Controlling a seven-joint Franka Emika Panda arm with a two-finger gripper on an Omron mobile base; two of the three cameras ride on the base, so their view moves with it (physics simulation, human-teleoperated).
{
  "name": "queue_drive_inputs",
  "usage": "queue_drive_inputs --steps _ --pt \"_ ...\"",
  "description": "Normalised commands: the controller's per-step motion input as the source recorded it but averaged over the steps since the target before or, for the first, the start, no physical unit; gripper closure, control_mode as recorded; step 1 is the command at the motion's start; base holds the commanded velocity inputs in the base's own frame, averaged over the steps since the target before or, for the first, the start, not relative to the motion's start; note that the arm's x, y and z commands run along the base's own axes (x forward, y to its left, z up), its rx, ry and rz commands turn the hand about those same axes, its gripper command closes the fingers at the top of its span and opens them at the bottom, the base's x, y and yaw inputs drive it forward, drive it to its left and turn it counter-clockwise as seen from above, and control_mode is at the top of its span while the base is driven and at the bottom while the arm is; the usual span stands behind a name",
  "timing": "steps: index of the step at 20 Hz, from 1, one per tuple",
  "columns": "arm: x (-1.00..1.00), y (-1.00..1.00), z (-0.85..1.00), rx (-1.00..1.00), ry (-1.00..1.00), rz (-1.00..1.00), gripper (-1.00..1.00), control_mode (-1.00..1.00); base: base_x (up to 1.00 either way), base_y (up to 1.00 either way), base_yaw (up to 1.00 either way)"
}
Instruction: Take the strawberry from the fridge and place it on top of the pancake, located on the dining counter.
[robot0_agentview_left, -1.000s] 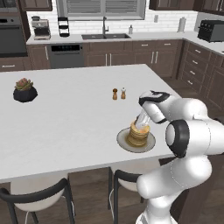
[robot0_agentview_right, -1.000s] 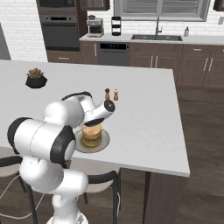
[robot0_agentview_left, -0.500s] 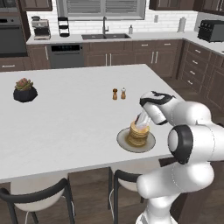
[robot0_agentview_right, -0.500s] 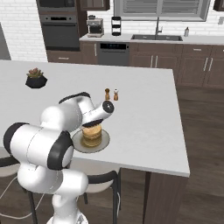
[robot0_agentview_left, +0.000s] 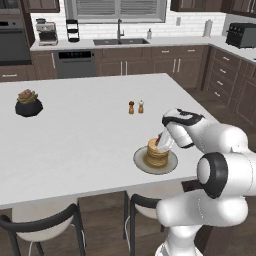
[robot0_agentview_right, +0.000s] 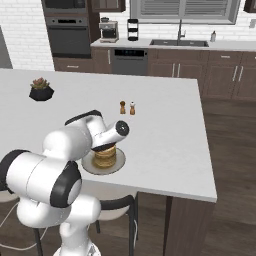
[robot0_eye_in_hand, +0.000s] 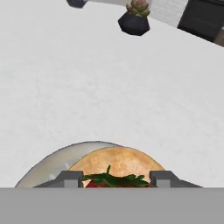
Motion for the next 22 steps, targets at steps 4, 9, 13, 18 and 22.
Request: queue_drive_inputs --steps 4,9,13,18,22 --pt "0.14 0.0 -0.06 0.0 0.0 0.0 1.0 -1.0 0.0 0.0 0.0" --pt "0.09 0.0 -0.15 0.0 0.0 0.0 1.0 -1.0 0.0 0.0 0.0" --pt "-0.01 0.0 -0.2 0.0 0.0 0.0 -1.0 -1.0 0.0 0.0 0.0" --pt "0.0 0.0 -0.03 0.0 0.0 0.0 -1.0 -1.0 0.0 0.0 0.0" --pt "-0.01 0.0 0.0 0.0 0.0 0.0 -1.0 -1.0 0.0 0.0 0.0"
